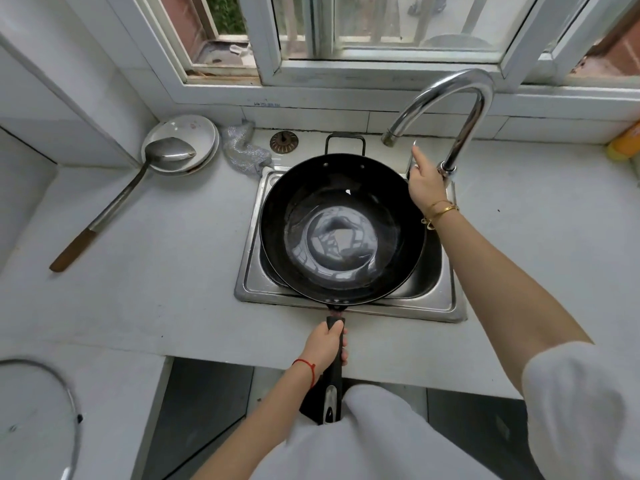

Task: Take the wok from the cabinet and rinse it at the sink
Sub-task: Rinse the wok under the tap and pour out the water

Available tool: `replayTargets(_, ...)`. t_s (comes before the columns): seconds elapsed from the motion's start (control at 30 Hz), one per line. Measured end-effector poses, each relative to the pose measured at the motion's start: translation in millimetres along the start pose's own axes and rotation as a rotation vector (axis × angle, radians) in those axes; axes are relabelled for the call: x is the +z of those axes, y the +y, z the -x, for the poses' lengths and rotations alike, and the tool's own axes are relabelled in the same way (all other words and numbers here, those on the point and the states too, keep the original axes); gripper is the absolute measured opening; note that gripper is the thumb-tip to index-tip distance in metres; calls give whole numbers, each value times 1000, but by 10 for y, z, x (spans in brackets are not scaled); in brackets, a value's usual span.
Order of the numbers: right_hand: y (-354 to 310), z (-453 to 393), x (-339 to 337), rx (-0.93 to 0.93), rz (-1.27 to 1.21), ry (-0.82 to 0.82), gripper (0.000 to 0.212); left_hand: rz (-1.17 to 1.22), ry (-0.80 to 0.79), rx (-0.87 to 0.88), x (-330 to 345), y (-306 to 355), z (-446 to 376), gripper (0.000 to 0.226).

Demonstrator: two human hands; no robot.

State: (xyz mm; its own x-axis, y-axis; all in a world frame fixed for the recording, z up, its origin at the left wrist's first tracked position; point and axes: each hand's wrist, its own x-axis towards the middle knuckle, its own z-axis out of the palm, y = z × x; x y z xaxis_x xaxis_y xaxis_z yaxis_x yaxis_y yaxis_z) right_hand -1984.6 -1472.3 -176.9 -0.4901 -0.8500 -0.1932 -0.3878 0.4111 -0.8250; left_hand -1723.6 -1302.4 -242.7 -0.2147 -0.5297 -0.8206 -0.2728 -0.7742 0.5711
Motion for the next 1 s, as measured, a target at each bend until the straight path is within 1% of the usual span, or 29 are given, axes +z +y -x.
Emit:
replayTargets(0.17,31,-32,13,-6,-25,-45,52,11,-1,-7,-4,-7,-14,22)
replayTargets(0.43,92,-82,-64,-41,18,-88,69,3,1,6,2,-11,2,20)
replayTargets(0.5,99,-86,-80,-49,36,-100,67,4,6,5,5,-8,8,20)
replayTargets(0.57,112,-100,-90,-51,41,-106,59,7,7,5,9,-10,8,21)
replayTargets(0.67,113,-148,-83,-40,25,-158,53,5,5,6,3,-7,17,22)
replayTargets(0.83,104,-174,-14,-11,-52,-155,51,-4,9,14,7,-4,37,22)
replayTargets(1.0,131,-233,0,10,-52,-185,54,-6,7,14,0,-6,31,22)
